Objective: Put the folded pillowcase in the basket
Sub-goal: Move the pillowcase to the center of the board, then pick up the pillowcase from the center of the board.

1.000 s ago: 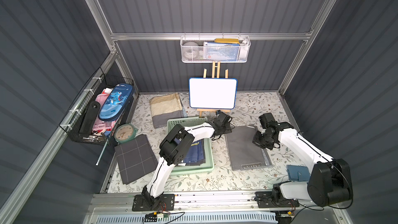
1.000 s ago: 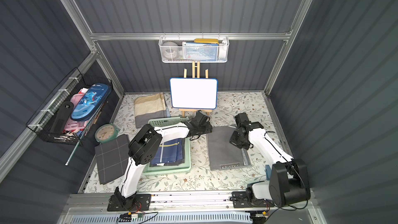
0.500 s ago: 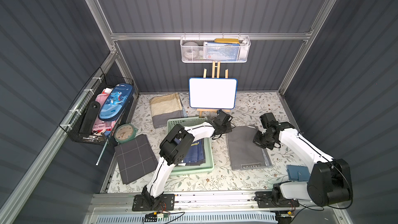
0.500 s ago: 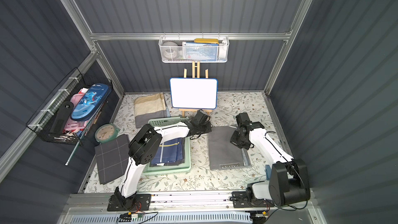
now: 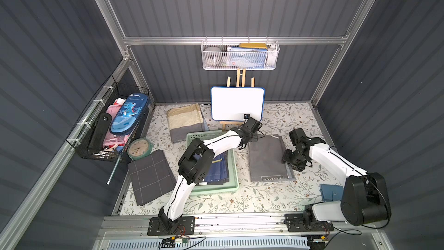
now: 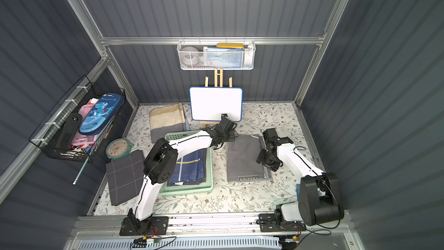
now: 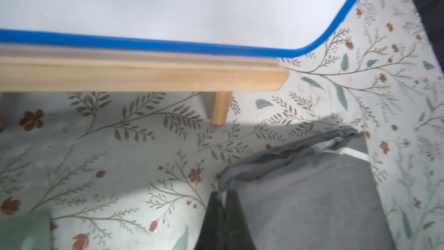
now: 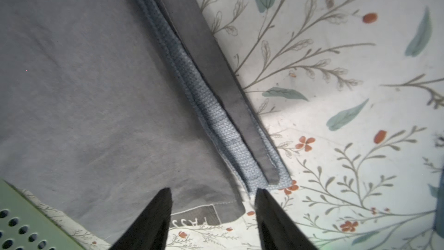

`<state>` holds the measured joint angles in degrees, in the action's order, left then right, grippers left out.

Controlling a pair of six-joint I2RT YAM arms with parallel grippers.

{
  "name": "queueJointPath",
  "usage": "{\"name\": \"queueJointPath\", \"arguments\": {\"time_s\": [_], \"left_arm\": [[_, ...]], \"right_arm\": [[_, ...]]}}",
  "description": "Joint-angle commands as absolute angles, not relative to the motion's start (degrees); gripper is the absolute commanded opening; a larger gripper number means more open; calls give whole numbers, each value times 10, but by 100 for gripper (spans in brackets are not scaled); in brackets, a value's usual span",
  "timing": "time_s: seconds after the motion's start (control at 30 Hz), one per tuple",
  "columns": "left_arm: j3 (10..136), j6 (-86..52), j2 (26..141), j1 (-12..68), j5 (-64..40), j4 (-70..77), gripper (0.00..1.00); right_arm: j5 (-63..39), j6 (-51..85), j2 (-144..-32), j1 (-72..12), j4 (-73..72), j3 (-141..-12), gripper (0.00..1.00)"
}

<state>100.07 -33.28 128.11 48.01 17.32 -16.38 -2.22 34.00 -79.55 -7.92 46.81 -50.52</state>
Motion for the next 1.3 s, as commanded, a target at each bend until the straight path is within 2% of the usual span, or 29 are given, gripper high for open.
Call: {"name": "queueJointPath", "arguments": {"time_s": [0.0,0.23,0.5,0.83,0.97,1.23,1.27], "left_arm": [[1001,-287,1311,477,215,-196,0],[1012,-261,1334,476,250,-190,0],[1024,-255,1328,476,259,-186,0],[1039,-257,1312,476,258,-189,0],[1044,-258,1307,476,255,-190,0],[1059,-266,1300,476,243,-196,0],[1059,-268,1298,476,239,-194,0]], "right_arm": [[-6,340,-806,-77,482,-508,64],[11,328,-876,-78,504,-517,65],[54,355,-864,-77,517,-492,66],[-58,332,-926,-63,464,-484,60],[-113,326,-948,-54,443,-472,44],[-136,320,-922,-53,435,-465,1],[-147,322,-917,-53,433,-463,0]]}}
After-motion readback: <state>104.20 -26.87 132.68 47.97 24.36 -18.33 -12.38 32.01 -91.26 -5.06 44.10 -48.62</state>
